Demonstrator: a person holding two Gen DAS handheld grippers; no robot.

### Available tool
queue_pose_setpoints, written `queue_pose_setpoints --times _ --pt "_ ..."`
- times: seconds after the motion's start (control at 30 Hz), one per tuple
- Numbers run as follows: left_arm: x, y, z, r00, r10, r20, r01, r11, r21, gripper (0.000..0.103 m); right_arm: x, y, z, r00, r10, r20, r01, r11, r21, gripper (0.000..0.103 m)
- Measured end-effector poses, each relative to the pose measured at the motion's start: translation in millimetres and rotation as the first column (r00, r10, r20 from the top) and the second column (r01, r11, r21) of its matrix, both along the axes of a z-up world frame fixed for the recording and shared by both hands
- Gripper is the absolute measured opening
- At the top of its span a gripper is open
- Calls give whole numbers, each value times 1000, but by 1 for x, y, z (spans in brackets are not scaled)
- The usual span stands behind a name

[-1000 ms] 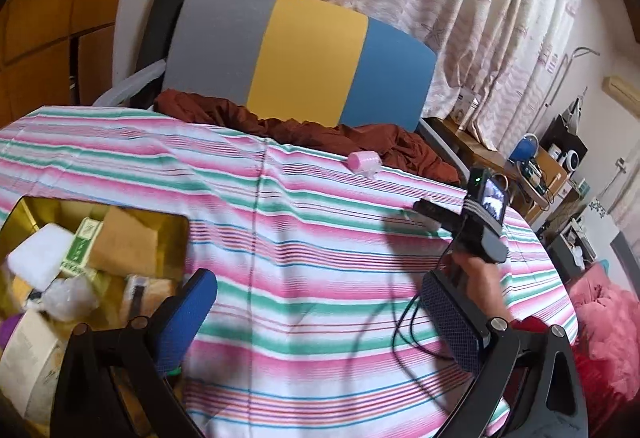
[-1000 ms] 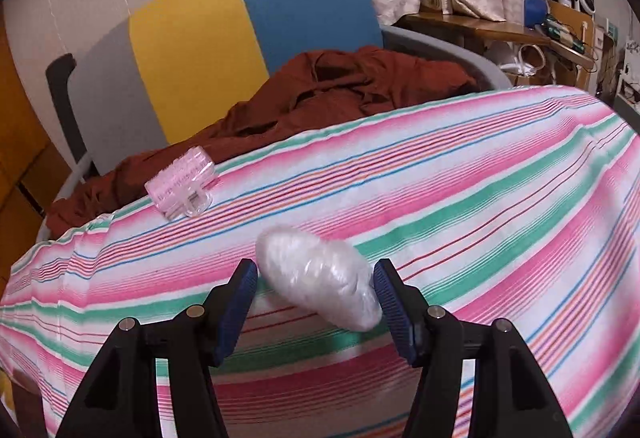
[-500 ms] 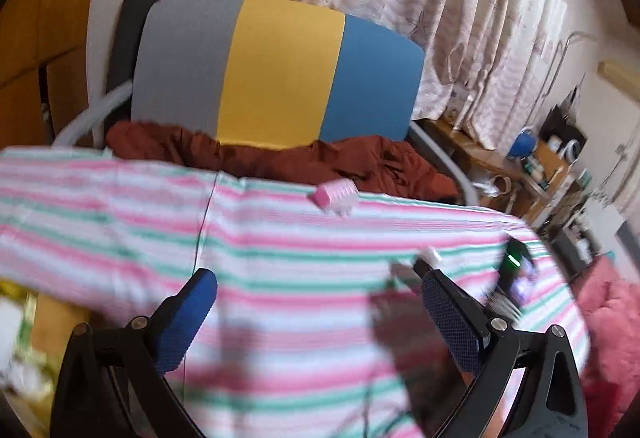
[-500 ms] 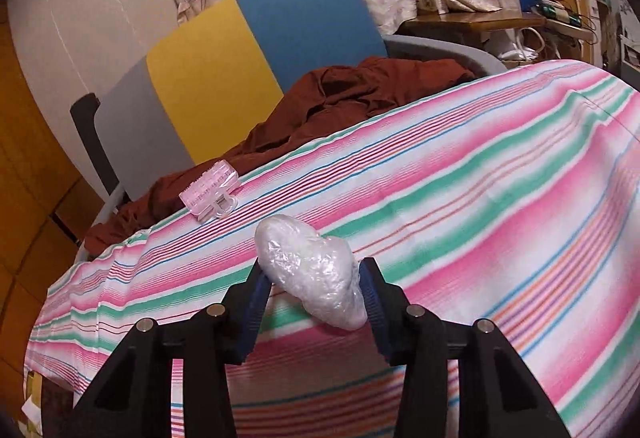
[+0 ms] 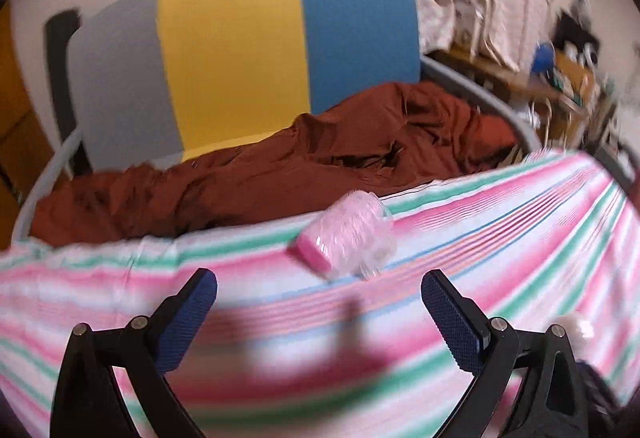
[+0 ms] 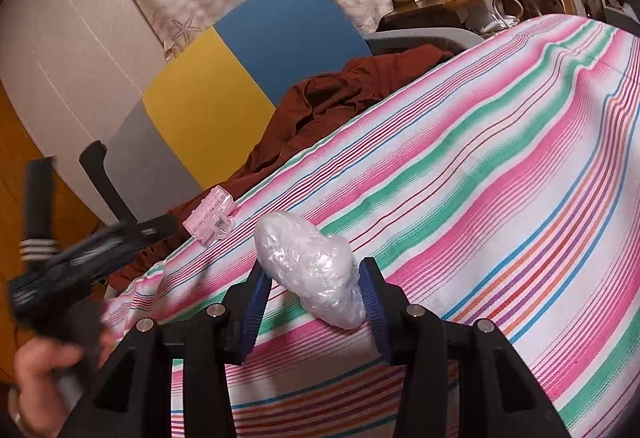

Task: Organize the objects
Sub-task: 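Grasp the pink hair roller with the left tool while the right tool holds the bundle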

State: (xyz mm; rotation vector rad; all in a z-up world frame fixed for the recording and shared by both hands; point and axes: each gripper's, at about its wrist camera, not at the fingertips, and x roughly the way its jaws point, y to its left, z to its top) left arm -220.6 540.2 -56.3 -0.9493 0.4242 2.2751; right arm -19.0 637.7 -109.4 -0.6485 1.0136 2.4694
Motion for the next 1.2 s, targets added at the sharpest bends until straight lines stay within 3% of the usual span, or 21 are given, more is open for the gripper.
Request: queue_pose_setpoints --times 0.07,0.27,0.43,0.57,0.6,0.73,1.03,1.2 --pt "-10 13 -8 999 -29 -34 27 999 -34 103 0 2 -2 1000 -3 -2 3 1000 -15 46" --pt "-29 33 -31 998 -52 -34 50 995 -82 103 1 1 -3 1000 -5 -10 5 1000 -18 46" --pt "-42 41 -32 998 -61 15 61 998 -26 99 1 0 -3 1000 -8 -16 8 1000 -20 46" --pt "-44 50 -38 997 -79 23 80 995 -59 72 1 0 -3 1000 -10 -20 9 1000 -23 46" --pt "-43 51 -39 997 -81 19 82 995 -58 71 2 0 -3 1000 -11 -22 10 1000 -24 46" --pt "-39 49 -36 996 -88 -4 87 995 -45 71 2 0 -3 1000 -11 -23 11 1000 -24 46" --pt "-13 12 -25 996 -7 -88 8 1000 13 71 3 -2 0 1000 -21 -12 21 1000 -4 46" --pt "25 -11 -20 988 -8 -152 11 1000 17 71 3 -19 15 1000 -30 -1 30 992 124 46"
